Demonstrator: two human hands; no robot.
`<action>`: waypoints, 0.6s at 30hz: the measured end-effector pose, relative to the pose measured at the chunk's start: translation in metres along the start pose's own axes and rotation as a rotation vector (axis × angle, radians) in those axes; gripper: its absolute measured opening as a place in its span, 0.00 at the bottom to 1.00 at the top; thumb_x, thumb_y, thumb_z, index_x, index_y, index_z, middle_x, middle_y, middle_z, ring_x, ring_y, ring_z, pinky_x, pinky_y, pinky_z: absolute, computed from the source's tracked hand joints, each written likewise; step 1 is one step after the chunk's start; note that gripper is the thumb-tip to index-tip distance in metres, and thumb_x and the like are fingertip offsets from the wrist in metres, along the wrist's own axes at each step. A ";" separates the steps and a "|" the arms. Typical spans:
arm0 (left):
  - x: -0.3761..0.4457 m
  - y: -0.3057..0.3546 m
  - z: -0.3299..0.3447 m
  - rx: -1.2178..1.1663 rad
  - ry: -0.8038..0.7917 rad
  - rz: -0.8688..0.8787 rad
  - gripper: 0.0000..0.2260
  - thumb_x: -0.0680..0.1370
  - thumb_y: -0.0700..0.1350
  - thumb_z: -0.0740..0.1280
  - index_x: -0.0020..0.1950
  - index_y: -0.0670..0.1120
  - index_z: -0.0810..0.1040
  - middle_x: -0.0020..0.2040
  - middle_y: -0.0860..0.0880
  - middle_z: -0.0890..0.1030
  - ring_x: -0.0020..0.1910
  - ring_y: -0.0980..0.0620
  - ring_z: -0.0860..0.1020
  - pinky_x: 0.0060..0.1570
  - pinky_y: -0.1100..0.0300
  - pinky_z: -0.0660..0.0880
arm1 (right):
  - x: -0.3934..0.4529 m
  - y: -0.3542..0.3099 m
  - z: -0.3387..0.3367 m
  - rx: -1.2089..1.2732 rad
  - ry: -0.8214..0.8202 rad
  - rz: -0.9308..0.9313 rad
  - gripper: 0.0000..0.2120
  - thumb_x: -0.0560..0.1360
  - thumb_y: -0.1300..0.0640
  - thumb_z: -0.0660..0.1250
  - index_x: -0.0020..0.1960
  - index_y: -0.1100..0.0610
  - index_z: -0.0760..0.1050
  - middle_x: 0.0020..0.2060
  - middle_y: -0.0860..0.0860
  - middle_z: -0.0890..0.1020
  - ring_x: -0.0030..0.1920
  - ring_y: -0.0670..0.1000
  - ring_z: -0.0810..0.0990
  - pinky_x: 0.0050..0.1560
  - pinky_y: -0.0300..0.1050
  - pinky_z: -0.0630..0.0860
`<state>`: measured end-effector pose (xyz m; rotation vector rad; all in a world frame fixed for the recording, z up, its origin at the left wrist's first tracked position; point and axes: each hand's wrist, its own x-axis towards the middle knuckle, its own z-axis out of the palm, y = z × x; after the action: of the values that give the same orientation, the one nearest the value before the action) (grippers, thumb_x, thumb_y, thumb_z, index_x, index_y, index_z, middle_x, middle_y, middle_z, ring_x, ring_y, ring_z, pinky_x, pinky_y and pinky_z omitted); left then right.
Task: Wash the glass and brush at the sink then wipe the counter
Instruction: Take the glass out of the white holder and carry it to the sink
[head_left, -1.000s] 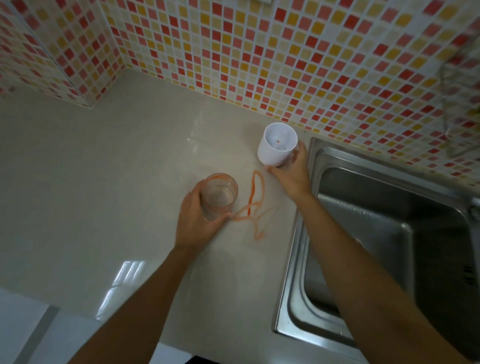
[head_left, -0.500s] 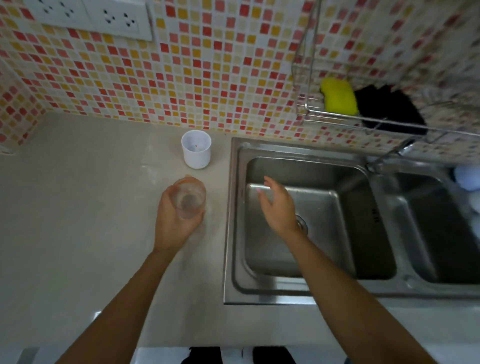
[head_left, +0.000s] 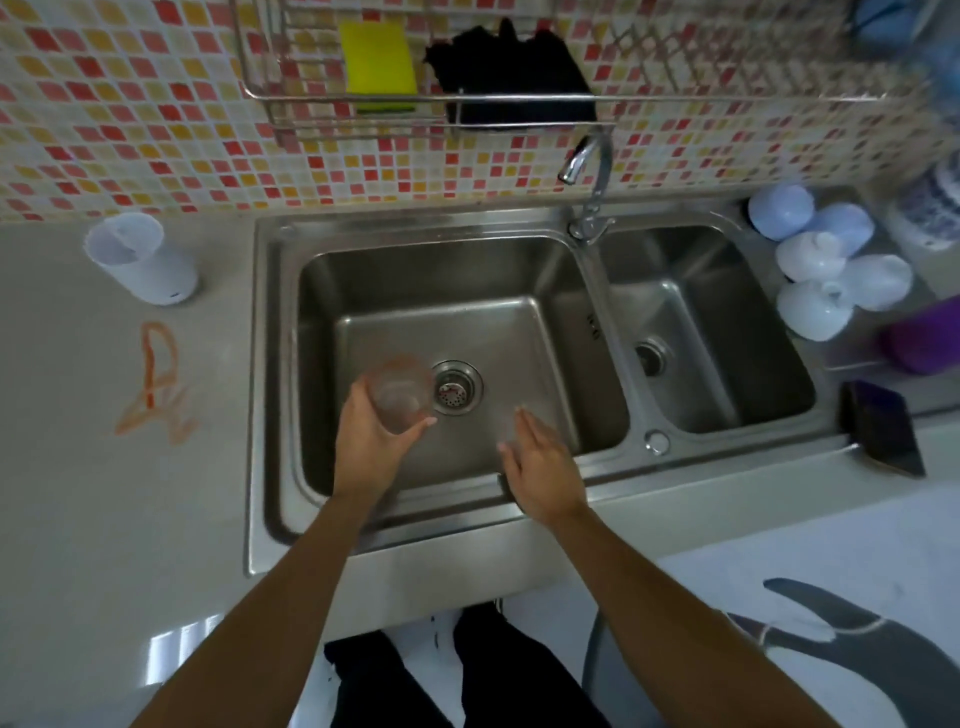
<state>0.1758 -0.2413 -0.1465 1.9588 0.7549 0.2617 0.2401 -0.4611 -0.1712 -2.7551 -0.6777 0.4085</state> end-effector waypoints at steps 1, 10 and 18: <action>-0.002 0.002 0.011 0.021 -0.006 -0.010 0.43 0.61 0.56 0.81 0.70 0.50 0.64 0.65 0.48 0.75 0.64 0.49 0.74 0.64 0.53 0.72 | -0.001 0.002 0.000 -0.019 -0.021 -0.029 0.30 0.81 0.42 0.45 0.77 0.59 0.56 0.75 0.55 0.62 0.75 0.54 0.59 0.75 0.49 0.54; 0.005 0.019 0.051 0.132 -0.014 -0.030 0.40 0.62 0.59 0.79 0.68 0.53 0.65 0.63 0.50 0.74 0.62 0.50 0.74 0.60 0.53 0.75 | -0.009 0.007 0.002 -0.113 -0.061 -0.054 0.34 0.80 0.42 0.37 0.76 0.63 0.55 0.75 0.58 0.61 0.76 0.54 0.58 0.77 0.52 0.48; 0.037 0.032 0.054 0.426 -0.056 0.125 0.36 0.66 0.51 0.78 0.69 0.49 0.65 0.63 0.47 0.72 0.62 0.46 0.71 0.54 0.53 0.73 | -0.009 0.006 0.000 -0.126 -0.061 -0.038 0.33 0.80 0.41 0.44 0.75 0.64 0.59 0.73 0.59 0.65 0.74 0.55 0.62 0.76 0.50 0.51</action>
<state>0.2429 -0.2681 -0.1507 2.4099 0.6927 0.1256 0.2352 -0.4709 -0.1714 -2.8529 -0.7952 0.4576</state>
